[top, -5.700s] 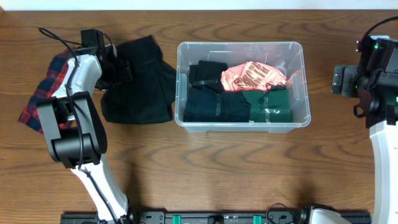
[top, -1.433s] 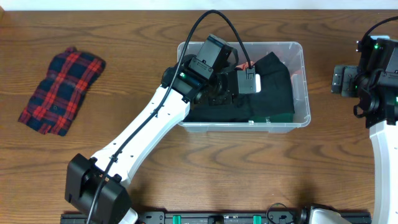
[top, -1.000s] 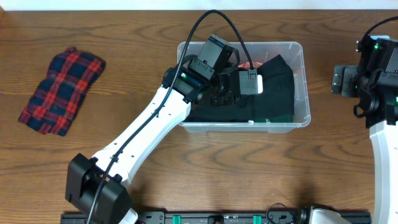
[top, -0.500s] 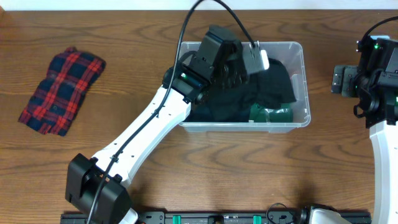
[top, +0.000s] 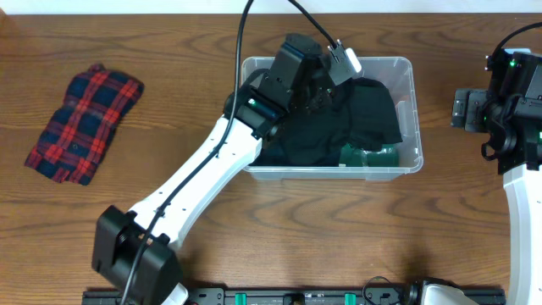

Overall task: Pack container
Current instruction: 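Lower the black garment into the bin and open the left gripper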

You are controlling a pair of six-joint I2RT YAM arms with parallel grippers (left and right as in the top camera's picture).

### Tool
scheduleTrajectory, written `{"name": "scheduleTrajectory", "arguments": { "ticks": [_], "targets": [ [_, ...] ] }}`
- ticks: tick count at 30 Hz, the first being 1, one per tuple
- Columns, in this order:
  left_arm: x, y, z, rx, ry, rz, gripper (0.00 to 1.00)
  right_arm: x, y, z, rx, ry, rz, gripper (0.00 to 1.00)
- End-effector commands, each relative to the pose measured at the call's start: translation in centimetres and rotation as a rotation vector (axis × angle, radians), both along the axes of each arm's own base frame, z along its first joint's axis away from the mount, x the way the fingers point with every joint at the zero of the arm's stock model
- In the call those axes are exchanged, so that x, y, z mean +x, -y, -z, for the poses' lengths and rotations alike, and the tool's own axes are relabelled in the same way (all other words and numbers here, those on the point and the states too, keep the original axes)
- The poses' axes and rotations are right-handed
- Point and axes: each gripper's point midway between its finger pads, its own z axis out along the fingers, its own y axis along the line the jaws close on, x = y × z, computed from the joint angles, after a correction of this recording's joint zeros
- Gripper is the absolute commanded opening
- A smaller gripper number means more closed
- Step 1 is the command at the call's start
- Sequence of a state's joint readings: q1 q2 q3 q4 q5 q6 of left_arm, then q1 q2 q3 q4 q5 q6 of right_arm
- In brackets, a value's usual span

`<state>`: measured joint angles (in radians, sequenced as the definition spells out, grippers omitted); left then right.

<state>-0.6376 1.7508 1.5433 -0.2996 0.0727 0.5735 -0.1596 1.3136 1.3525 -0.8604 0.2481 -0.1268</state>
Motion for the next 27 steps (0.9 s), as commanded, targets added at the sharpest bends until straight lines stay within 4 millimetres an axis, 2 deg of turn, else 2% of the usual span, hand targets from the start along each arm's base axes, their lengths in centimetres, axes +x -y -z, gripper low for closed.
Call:
{"name": "scheduleTrajectory", "arguments": {
  "ticks": [1, 5, 10, 13, 17, 19, 23, 25, 27],
  "targets": [
    [1.7, -0.4, 2.5, 0.018, -0.033, -0.070, 0.06, -0.2, 0.4, -0.6, -0.001, 0.020, 0.026, 0.99],
    [5.1, -2.1, 4.8, -0.012, -0.036, -0.252, 0.06, -0.2, 0.4, -0.6, -0.001, 0.020, 0.026, 0.99],
    [7.7, -3.8, 8.3, -0.081, -0.105, -0.375, 0.06, -0.2, 0.4, -0.6, -0.001, 0.020, 0.026, 0.99],
    [8.5, -4.9, 11.9, -0.069, -0.172, -0.431, 0.06, -0.2, 0.4, -0.6, -0.001, 0.020, 0.026, 0.99],
    [7.9, -5.7, 16.3, -0.005, -0.263, -0.458, 0.06, -0.2, 0.4, -0.6, -0.001, 0.020, 0.026, 0.99],
    [7.4, -5.7, 17.2, 0.019, -0.287, -0.455, 0.06, -0.2, 0.4, -0.6, -0.001, 0.020, 0.026, 0.99],
    [7.0, -5.3, 16.7, 0.019, -0.284, -0.444, 0.06, -0.2, 0.4, -0.6, -0.001, 0.020, 0.026, 0.99],
    [7.1, -5.1, 15.0, -0.005, -0.258, -0.439, 0.06, -0.2, 0.4, -0.6, -0.001, 0.020, 0.026, 0.99],
    [7.3, -5.0, 12.4, -0.043, -0.217, -0.435, 0.06, -0.2, 0.4, -0.6, -0.001, 0.020, 0.026, 0.99]
  ]
}}
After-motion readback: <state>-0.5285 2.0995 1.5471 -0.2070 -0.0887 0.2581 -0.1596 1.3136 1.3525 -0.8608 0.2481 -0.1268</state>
